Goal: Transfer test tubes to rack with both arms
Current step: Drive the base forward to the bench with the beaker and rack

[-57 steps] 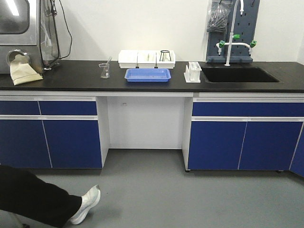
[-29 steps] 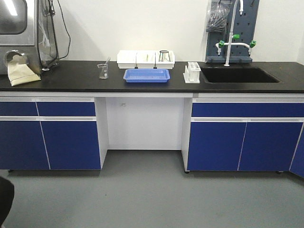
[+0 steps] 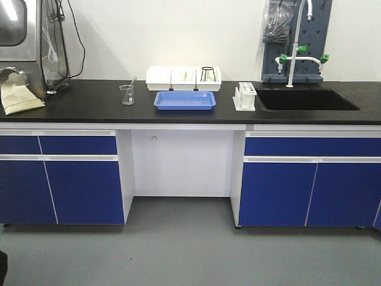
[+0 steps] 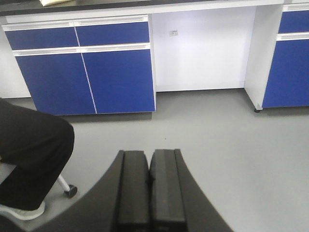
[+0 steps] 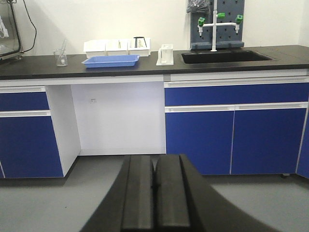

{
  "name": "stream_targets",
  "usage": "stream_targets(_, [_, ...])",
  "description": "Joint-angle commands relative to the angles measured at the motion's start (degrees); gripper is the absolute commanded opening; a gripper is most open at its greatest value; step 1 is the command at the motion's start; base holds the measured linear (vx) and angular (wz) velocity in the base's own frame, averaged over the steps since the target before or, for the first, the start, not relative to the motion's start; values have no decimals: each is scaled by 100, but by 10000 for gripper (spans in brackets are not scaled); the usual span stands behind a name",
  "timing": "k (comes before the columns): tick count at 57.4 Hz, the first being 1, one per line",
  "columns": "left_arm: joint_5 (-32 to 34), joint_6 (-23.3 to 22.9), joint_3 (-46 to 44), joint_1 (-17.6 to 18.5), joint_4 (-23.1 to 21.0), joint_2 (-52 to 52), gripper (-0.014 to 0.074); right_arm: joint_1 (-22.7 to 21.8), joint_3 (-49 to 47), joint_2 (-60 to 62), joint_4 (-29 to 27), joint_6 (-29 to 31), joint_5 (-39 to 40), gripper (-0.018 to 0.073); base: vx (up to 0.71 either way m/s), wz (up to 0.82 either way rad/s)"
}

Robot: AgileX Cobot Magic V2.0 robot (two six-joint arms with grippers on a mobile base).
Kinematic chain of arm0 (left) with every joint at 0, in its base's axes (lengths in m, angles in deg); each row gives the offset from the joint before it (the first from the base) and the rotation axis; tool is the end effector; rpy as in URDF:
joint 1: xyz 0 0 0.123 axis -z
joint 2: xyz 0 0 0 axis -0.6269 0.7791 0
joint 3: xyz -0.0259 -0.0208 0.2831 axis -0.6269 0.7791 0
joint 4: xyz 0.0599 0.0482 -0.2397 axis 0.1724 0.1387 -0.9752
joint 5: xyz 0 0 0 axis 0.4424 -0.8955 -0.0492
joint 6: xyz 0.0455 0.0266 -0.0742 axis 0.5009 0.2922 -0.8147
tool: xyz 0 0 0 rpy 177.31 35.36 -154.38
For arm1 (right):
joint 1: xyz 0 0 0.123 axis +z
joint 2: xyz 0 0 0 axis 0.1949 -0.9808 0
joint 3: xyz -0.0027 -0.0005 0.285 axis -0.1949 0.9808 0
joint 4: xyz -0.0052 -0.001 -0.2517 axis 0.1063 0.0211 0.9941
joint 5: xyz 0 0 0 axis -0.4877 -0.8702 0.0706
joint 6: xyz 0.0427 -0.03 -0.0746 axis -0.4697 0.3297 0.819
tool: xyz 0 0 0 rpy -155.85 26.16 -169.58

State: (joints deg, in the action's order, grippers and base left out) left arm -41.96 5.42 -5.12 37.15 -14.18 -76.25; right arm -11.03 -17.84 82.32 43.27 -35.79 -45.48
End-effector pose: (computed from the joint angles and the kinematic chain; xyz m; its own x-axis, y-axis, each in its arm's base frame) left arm 0.0535 0.0009 0.1745 -0.2582 0.0460 -0.9650 -0.0080 0.9987 0.0498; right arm 0.0569 -0.0002 0.1943 -0.0348 0.0083 -0.9994 0.0012 1.0000 0.0082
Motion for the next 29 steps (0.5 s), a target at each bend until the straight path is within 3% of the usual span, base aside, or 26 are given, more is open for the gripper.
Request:
stream_targets(1, [463, -26, -181, -14, -33, -63, -4, -23, 79, 0, 6, 22, 462, -9, 30, 4])
stream_targets(29, [463, -26, -181, -14, -33, -63, -4, -23, 79, 0, 6, 22, 462, -9, 35, 3])
